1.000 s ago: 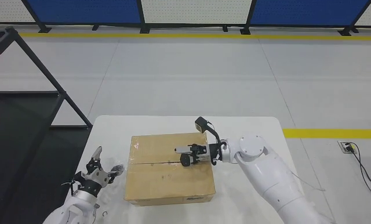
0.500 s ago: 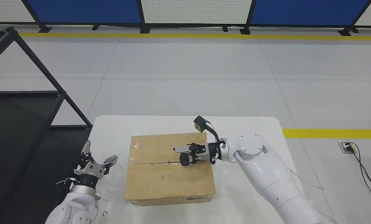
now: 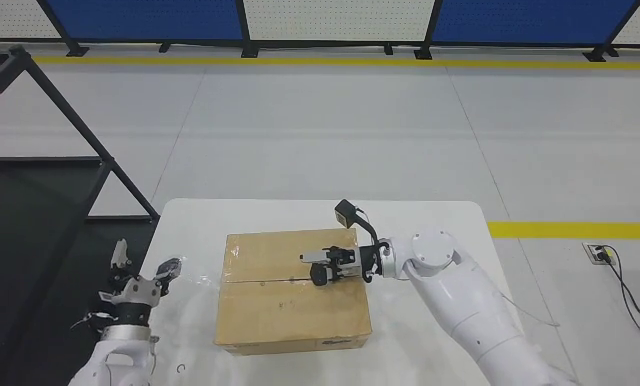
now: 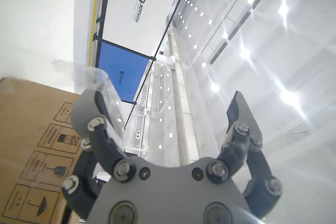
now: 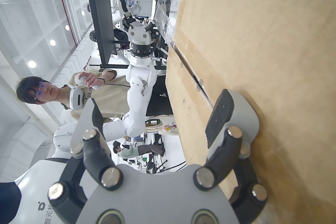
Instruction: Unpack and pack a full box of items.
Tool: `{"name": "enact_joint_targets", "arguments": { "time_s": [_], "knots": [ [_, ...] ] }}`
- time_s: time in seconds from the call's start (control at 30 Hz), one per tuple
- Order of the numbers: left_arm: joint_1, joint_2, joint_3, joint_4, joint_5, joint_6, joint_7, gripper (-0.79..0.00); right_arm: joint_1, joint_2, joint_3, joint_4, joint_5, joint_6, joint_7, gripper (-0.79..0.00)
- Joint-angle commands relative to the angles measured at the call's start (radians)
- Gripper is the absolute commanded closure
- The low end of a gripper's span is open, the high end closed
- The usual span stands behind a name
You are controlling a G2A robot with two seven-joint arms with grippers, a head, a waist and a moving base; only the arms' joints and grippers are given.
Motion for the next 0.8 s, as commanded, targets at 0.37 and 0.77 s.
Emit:
{"name": "enact_joint_targets", "arguments": {
  "time_s": [0.37,0.77],
  "knots": [
    [0.084,-0.010,-0.002,-0.162,0.106,-0.080,0.031,-0.785,-0.007,-0.001,0.008,0.009,0.003,-0.014,-0.009,-0.785],
    [0.097,-0.018,0.020,-0.234,0.197,-0.086,0.035,-0.785,-0.034,0.011,0.034,-0.016,-0.003,-0.011,-0.025,-0.785]
  ]
}}
